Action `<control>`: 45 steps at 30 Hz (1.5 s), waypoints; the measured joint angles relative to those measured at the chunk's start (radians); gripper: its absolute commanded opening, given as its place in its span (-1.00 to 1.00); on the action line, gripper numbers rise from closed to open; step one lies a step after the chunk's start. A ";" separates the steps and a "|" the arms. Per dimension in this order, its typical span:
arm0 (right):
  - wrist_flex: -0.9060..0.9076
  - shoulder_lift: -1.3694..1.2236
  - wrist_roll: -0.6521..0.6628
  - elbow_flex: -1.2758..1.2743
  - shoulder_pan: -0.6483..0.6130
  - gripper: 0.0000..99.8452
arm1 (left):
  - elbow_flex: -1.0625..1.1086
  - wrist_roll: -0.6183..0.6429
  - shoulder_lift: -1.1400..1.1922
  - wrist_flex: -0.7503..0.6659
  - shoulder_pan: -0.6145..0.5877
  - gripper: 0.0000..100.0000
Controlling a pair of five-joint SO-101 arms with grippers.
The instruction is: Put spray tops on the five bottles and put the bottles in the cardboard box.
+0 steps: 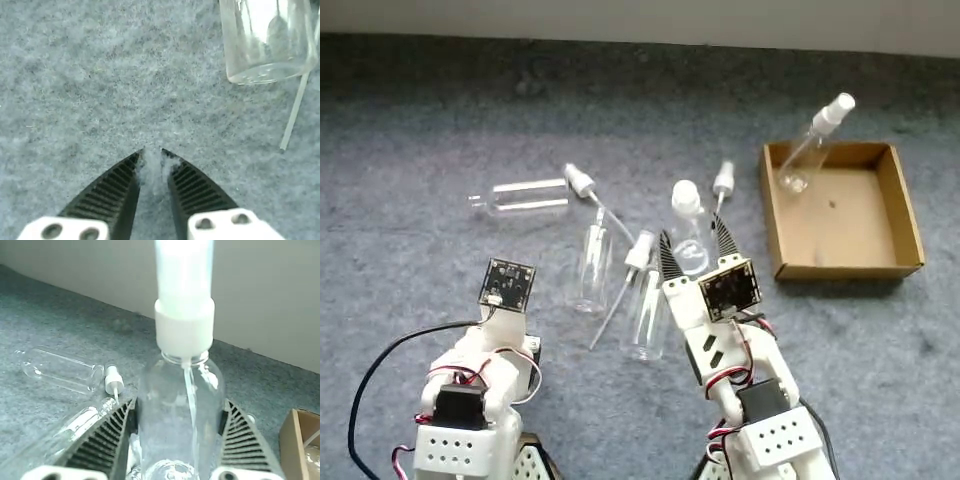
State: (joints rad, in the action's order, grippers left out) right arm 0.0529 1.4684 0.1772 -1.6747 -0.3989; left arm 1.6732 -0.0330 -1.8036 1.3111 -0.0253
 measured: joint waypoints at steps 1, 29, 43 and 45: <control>0.000 0.000 0.000 0.000 0.000 -0.67 | 0.000 0.000 0.000 0.000 0.000 -0.99; 0.117 0.000 0.005 0.002 0.295 -0.67 | 0.000 0.000 0.000 0.005 0.038 -0.99; 0.124 0.000 0.005 0.092 0.710 -0.67 | 0.000 0.000 0.000 0.005 0.038 -0.99; 0.126 0.000 0.005 0.110 0.730 -0.67 | 0.000 0.000 0.000 0.005 0.038 -0.99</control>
State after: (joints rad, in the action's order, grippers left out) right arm 0.1788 1.4684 0.1818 -1.5643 0.3314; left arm 1.6732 -0.0330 -1.8036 1.3157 0.0130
